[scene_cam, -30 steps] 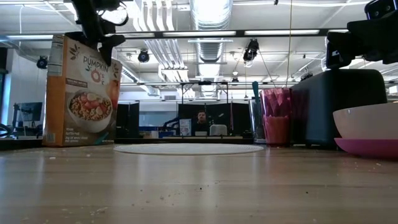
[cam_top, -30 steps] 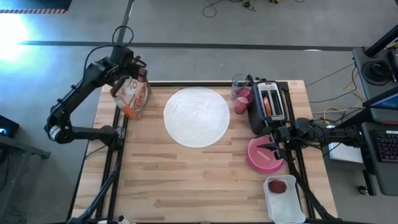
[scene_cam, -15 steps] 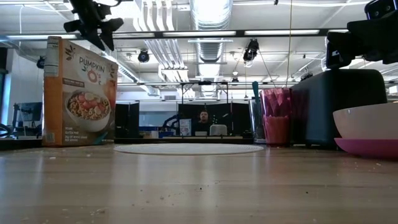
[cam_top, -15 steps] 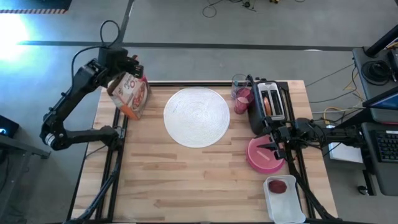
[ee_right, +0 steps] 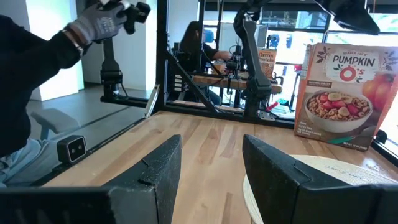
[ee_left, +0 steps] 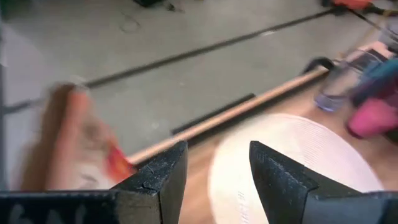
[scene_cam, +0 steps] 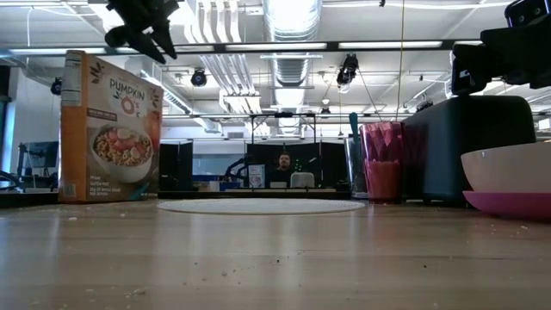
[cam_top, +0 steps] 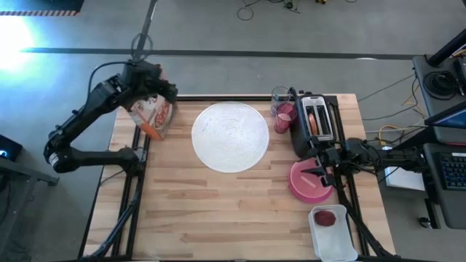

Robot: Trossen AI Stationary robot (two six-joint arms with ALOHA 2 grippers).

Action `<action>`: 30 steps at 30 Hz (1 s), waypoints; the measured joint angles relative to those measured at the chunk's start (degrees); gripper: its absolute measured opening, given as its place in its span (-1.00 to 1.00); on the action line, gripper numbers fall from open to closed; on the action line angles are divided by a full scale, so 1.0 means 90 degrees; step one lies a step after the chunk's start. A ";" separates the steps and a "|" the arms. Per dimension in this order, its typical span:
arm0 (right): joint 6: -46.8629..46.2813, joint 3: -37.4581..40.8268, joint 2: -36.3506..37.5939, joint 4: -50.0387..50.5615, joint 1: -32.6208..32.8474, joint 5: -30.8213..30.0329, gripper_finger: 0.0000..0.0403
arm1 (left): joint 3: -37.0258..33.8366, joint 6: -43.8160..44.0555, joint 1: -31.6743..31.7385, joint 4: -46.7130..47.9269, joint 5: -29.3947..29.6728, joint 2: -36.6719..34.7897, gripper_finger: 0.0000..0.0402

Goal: Arrange a breakfast setting
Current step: Adjust the white placemat

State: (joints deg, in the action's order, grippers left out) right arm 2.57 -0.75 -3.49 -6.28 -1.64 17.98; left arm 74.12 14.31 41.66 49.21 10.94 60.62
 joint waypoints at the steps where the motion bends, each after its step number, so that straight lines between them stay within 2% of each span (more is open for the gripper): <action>1: 0.0001 0.0000 0.0001 0.0002 -0.0001 -0.0002 -0.20 | -0.0003 0.0120 -0.0157 0.0000 0.0000 0.0055 -0.22; 4: 0.0002 -0.0001 0.0002 0.0001 0.0000 -0.0002 -0.20 | -0.0006 0.0415 -0.0667 -0.0006 0.0061 0.0258 -0.22; 6: 0.0001 0.0000 0.0002 -0.0001 0.0000 -0.0001 -0.20 | -0.0012 0.0599 -0.1016 -0.0010 0.0340 0.0469 -0.22; 11: 0.0002 -0.0002 0.0001 0.0001 0.0000 0.0000 -0.20 | -0.0098 0.0808 -0.1808 0.0151 0.2219 0.1257 -0.22; 13: 0.0002 0.0000 0.0002 0.0000 -0.0001 -0.0002 -0.20 | -0.0106 0.0898 -0.1990 0.0214 0.2638 0.1589 -0.22; 19: 0.0001 -0.0001 0.0000 0.0000 0.0000 -0.0001 -0.20 | -0.0106 0.1415 -0.2084 0.0240 0.2656 0.2190 -0.22; 30: 0.0002 -0.0002 0.0002 -0.0001 0.0000 -0.0002 -0.20 | -0.0106 0.1878 -0.2181 0.0224 0.2013 0.2998 -0.22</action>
State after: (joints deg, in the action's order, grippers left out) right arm 2.59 -0.77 -3.46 -6.28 -1.64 17.96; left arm 73.17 31.21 22.03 51.22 29.06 87.60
